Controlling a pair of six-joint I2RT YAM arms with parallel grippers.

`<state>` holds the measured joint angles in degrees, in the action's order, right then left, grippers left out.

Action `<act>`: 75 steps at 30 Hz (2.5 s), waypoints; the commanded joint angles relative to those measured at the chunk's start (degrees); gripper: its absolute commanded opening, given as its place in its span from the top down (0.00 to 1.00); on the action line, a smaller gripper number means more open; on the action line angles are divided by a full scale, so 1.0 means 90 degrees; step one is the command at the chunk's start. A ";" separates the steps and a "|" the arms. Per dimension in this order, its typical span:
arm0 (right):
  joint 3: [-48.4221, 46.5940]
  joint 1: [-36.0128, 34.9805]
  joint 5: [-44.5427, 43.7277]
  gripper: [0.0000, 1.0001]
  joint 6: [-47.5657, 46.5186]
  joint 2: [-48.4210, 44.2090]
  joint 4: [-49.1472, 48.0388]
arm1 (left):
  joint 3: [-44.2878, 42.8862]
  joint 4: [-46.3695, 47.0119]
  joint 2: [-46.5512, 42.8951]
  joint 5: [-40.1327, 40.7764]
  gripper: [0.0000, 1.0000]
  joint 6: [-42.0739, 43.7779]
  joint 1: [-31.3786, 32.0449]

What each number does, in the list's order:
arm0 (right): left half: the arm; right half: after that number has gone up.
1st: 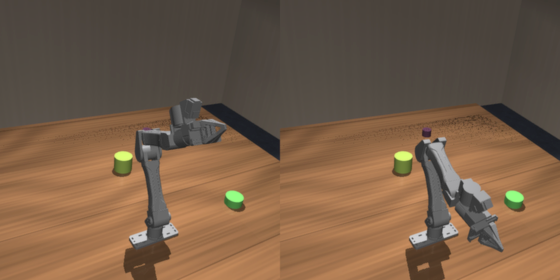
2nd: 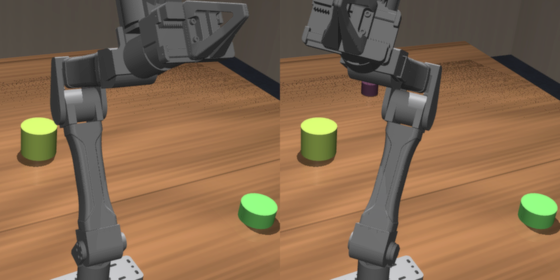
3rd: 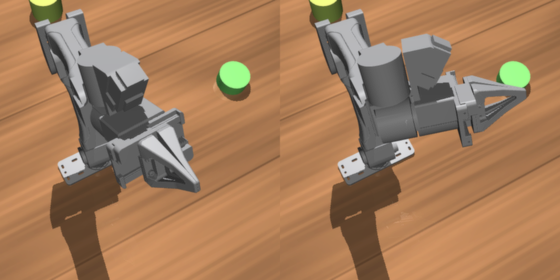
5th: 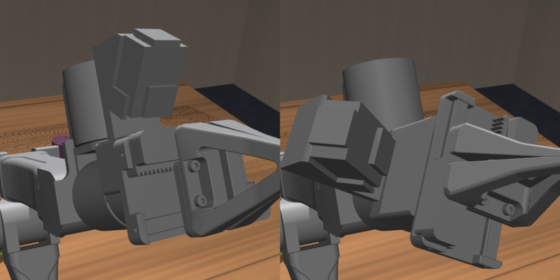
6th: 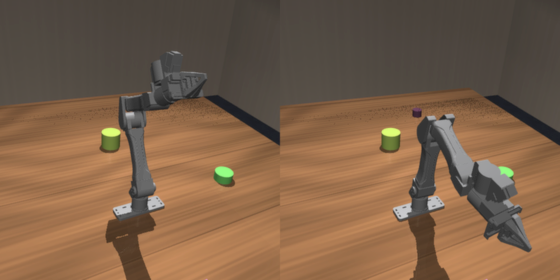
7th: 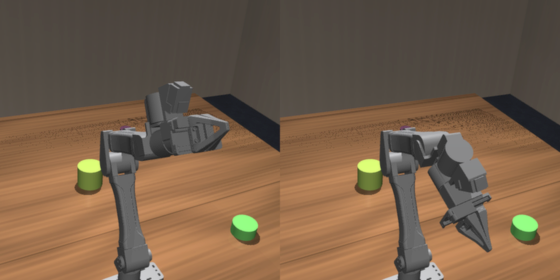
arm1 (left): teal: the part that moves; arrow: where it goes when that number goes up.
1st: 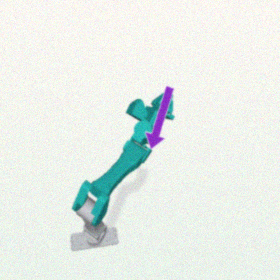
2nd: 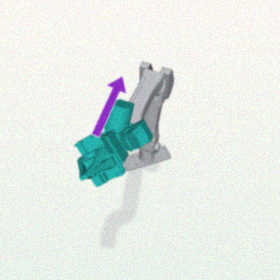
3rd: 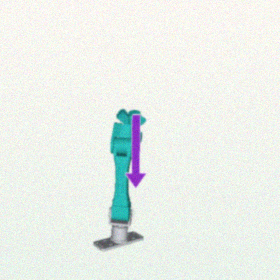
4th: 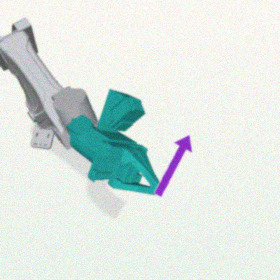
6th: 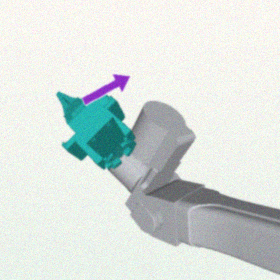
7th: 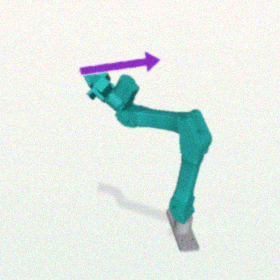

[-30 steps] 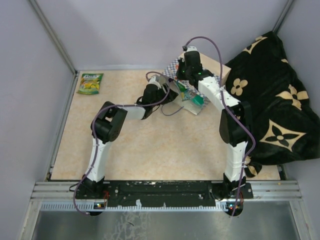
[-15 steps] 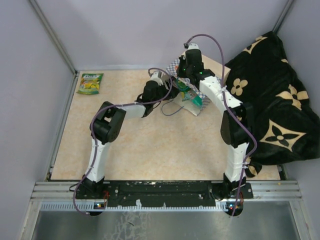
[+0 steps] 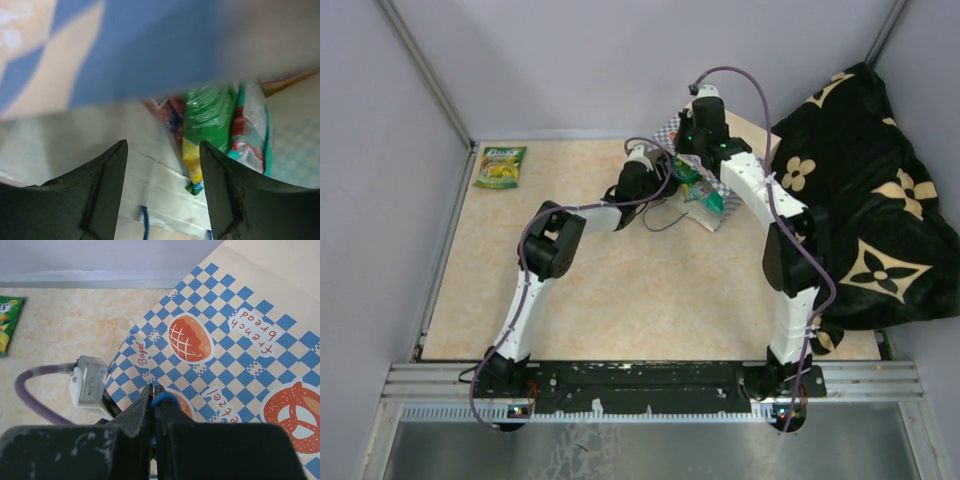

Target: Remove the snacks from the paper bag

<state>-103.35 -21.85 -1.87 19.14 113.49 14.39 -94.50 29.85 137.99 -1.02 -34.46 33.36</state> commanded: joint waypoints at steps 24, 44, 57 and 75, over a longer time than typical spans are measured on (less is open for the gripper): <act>0.0147 0.0098 -0.0129 1.00 -0.0065 -0.0541 -0.0295 | -0.1014 0.1049 0.0978 -0.0098 0.67 -0.0979 0.0278; -0.0053 0.0104 -0.0331 1.00 -0.0155 -0.0738 -0.0160 | 0.4021 0.3346 -0.2798 -0.0026 1.00 0.0475 0.0272; 0.0286 0.0103 -0.0083 1.00 0.0009 -0.0965 -0.0400 | 0.3830 -0.1799 -0.6566 0.2960 1.00 0.3396 0.0166; 0.0431 0.0093 0.0345 1.00 0.0116 -0.0792 -0.0433 | 0.1971 -0.4052 -0.4644 0.1223 1.00 0.5047 -0.2742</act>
<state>-99.04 -21.52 0.21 19.70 107.94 13.85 -66.35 -2.11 87.53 16.95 4.29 9.65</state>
